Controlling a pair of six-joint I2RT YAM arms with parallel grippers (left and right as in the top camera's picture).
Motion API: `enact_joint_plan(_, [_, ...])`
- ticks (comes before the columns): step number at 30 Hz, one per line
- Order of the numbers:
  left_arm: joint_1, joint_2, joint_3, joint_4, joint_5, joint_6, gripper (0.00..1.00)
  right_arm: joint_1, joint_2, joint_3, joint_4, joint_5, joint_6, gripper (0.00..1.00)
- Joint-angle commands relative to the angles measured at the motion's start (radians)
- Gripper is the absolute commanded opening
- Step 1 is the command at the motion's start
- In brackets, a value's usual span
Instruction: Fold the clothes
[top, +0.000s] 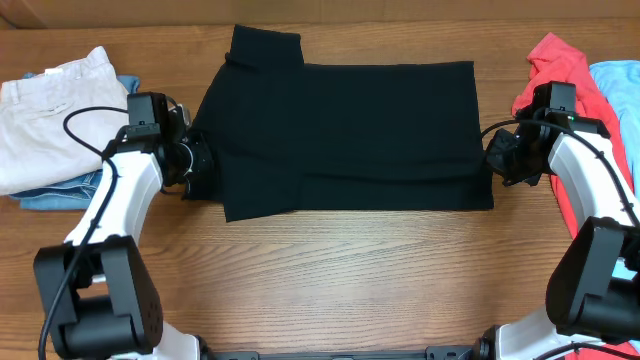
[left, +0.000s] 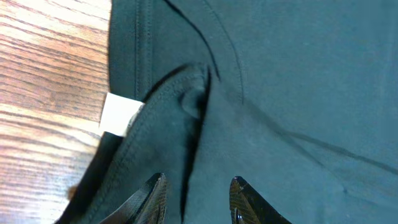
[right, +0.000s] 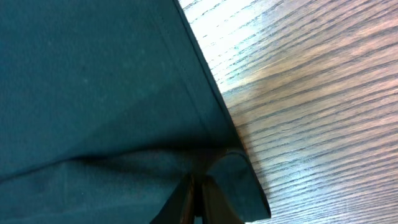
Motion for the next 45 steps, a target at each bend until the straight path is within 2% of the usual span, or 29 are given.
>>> enact_joint_plan(1, [-0.007,0.069,-0.002,0.027,-0.032,-0.002,0.37,0.0,0.002,0.0,0.0,-0.004,-0.003,0.09])
enact_joint_plan(10, [-0.008,0.16,-0.002,0.173,0.047,-0.003,0.36,0.0,0.002,0.0,-0.008,-0.003,-0.003,0.09])
enact_joint_plan(24, [-0.036,0.196,-0.002,0.198,0.113,-0.006,0.28,0.0,0.002,0.0,-0.003,-0.003,-0.003,0.09])
enact_joint_plan(27, [-0.039,0.198,-0.002,0.204,0.113,-0.006,0.22,0.0,0.002,0.0,-0.003,-0.003,-0.003,0.09])
enact_joint_plan(31, [-0.038,0.198,-0.002,0.213,0.113,-0.005,0.04,0.0,0.002,0.0,-0.003,-0.003,-0.003,0.09])
enact_joint_plan(45, [-0.026,0.16,0.089,0.193,0.167,-0.006,0.04,0.0,0.002,0.0,0.073,0.0,-0.003,0.09])
